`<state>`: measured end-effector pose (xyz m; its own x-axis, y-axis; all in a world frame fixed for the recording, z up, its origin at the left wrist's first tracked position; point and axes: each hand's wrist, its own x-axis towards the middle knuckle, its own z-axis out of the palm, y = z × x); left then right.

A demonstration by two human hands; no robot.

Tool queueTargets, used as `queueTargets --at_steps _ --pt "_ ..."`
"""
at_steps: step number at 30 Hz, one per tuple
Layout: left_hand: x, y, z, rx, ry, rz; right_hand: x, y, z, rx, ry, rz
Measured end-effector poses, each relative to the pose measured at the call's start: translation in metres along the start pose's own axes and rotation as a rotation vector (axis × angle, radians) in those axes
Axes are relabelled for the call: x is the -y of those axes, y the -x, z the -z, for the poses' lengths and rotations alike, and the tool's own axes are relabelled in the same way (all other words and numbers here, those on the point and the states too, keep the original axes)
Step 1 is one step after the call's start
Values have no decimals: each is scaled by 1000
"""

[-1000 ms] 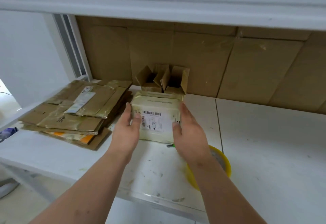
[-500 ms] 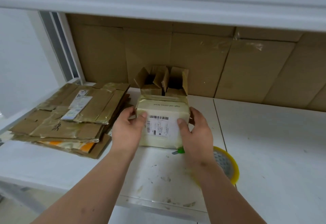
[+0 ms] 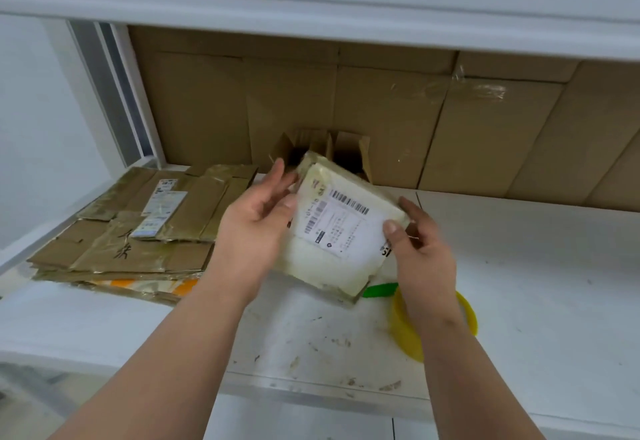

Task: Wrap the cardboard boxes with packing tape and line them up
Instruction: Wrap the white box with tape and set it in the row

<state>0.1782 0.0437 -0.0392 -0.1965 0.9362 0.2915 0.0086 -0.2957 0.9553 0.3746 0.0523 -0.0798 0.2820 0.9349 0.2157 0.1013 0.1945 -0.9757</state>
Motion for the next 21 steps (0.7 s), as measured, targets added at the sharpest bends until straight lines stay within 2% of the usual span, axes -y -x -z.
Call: queueTargets --at_steps 3,6,9,11,14,17,19,21 --pt "-11 -3 7 -52 61 -36 0 3 10 -96 -75 -76" --pt "-4 -9 14 -74 114 100 -4 8 20 -139 -289 -217" --pt "3 -3 -2 115 74 311 -2 11 23 -112 -531 -354" --pt "6 9 -23 271 74 375 1 12 25 -78 -577 -419" --pt "13 11 -51 352 183 446 2 4 35 -44 -344 -447" --pt "5 3 -76 238 209 511 -6 -10 53 -72 164 -335" --pt "5 -5 -93 180 151 533 -9 -19 63 -71 202 -255" --pt "5 -13 -108 183 106 522 -9 -29 71 -22 116 -242"
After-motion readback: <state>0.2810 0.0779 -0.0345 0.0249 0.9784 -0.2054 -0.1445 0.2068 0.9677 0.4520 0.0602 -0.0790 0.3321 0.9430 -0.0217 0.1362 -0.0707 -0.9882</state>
